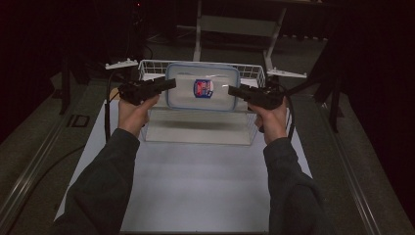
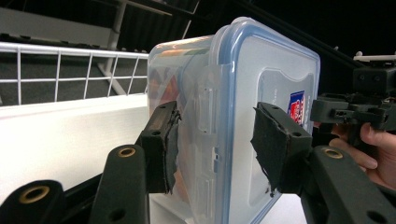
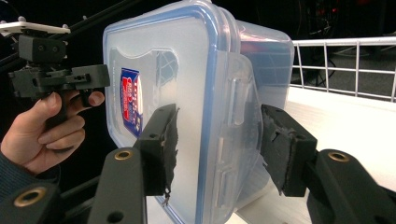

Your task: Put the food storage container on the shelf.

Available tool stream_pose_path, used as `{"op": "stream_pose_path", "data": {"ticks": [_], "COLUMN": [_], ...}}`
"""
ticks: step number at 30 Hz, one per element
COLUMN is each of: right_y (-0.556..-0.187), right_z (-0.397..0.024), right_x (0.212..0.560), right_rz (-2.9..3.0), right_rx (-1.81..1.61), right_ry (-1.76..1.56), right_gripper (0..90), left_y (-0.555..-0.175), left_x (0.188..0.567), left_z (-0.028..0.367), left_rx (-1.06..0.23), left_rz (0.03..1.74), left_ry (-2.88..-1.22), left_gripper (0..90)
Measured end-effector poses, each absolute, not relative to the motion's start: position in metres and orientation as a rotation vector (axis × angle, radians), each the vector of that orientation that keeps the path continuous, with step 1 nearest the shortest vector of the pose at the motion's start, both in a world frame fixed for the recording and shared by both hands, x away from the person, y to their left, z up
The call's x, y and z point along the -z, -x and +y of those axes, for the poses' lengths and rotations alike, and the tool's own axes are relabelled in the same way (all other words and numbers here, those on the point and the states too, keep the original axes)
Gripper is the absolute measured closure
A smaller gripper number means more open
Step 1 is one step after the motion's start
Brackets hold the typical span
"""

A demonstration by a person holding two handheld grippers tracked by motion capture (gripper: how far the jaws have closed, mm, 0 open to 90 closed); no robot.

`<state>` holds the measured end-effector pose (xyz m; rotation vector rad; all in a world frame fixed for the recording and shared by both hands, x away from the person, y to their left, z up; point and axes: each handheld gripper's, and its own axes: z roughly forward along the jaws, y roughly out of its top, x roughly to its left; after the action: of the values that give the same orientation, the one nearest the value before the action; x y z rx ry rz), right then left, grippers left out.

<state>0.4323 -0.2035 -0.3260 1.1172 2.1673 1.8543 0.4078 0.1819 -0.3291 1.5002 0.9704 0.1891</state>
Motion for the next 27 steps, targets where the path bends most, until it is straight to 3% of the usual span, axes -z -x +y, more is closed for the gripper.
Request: {"op": "stream_pose_path", "data": {"ticks": [16,22,24,27], "right_y": [-0.444,-0.442,-0.442,-0.443], "right_z": [-0.205,-0.203,-0.201,-0.199], "right_x": [0.327,0.328,0.328,0.330], "right_rz": [2.152,2.136,2.140,2.143], "right_rx": [-1.890,-1.858,-1.827,-1.787], "right_ry": [-1.205,-1.204,-1.199,-1.223], "right_gripper": [47.3,46.2,43.7,38.2], "left_y": [-0.412,-0.411,-0.412,-0.416], "left_x": [0.330,0.330,0.331,0.337], "left_z": [0.179,0.175,0.170,0.168], "left_rx": [-0.196,-0.265,-0.301,-0.293], "left_rz": [1.003,1.025,1.040,1.067], "left_ry": [-1.477,-1.496,-1.542,-1.541], "left_gripper": [50.3,49.9,54.0,49.4]}}
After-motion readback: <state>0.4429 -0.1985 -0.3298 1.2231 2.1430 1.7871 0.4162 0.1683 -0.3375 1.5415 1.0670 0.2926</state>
